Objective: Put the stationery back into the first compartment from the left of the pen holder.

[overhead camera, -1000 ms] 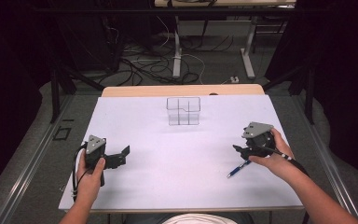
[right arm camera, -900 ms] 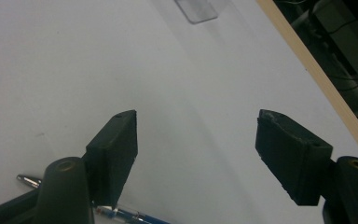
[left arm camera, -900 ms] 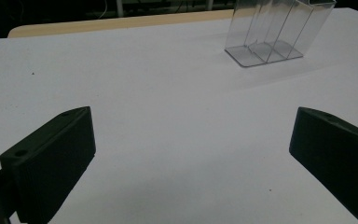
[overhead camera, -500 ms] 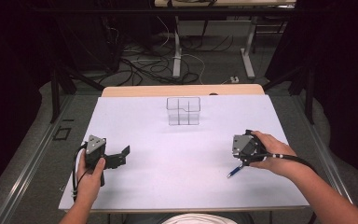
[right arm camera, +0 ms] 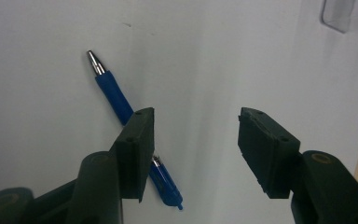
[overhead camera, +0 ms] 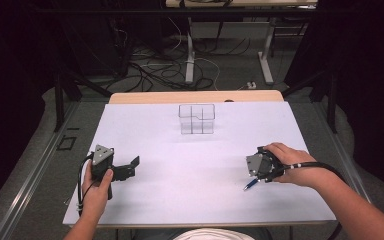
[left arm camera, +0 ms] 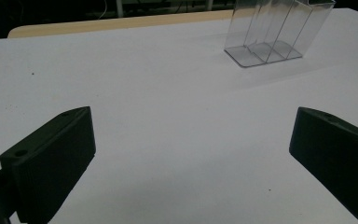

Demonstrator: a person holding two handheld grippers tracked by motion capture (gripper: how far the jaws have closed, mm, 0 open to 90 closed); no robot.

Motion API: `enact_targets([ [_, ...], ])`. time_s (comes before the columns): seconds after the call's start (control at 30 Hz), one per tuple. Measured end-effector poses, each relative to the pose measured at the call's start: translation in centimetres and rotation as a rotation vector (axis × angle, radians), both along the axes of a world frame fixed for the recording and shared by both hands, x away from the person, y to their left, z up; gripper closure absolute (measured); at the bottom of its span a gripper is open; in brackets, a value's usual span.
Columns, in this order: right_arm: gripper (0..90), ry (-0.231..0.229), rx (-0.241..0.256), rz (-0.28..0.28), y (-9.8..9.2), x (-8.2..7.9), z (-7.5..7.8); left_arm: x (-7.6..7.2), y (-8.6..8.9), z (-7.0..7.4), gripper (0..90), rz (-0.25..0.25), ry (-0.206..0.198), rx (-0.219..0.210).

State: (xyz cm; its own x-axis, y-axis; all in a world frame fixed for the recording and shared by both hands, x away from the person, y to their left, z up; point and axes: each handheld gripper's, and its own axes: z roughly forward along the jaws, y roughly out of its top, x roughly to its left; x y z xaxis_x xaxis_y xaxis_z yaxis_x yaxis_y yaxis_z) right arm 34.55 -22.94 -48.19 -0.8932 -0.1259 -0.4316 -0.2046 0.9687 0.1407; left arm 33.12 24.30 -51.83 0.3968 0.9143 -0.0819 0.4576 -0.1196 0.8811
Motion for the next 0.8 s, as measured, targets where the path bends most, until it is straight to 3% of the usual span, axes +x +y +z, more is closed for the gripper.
enact_targets([
  [0.03,46.9,-0.014,0.016,0.012,0.0,0.0,-0.2,0.0,0.0,0.0,0.2,0.0,0.0,0.001],
  [0.13,51.0,0.023,-0.067,0.026,0.1,-0.1,-0.2,0.0,0.0,0.0,0.2,0.0,-0.001,0.0],
  [0.2,52.4,-0.015,-0.015,0.06,-0.1,-0.1,-0.9,0.0,0.0,0.0,0.2,-0.001,-0.001,0.0],
  [0.3,54.6,0.049,-0.129,0.07,0.1,-0.1,-0.4,0.0,0.0,0.0,0.2,0.0,-0.002,0.001],
  [0.37,55.4,0.03,-0.094,0.083,0.1,-0.2,-0.9,0.0,0.0,0.0,0.2,-0.001,0.0,0.001],
  [0.5,57.8,0.082,-0.158,0.102,0.3,-0.2,-0.9,0.0,-0.1,0.0,0.2,-0.001,-0.001,0.003],
  [0.53,58.2,0.07,-0.137,0.118,0.3,-0.2,-1.2,0.0,-0.1,0.0,0.2,-0.001,0.0,0.003],
  [0.7,62.8,0.095,-0.195,0.153,0.7,-0.4,-1.9,0.0,-0.1,0.0,0.2,-0.001,0.0,0.003],
  [0.73,63.4,0.073,-0.167,0.171,0.7,-0.5,-2.3,0.0,-0.1,0.0,0.2,-0.001,0.0,0.003],
  [0.8,64.2,0.099,-0.211,0.18,1.1,-0.5,-2.3,0.0,-0.1,0.0,0.2,-0.001,-0.001,0.002],
])
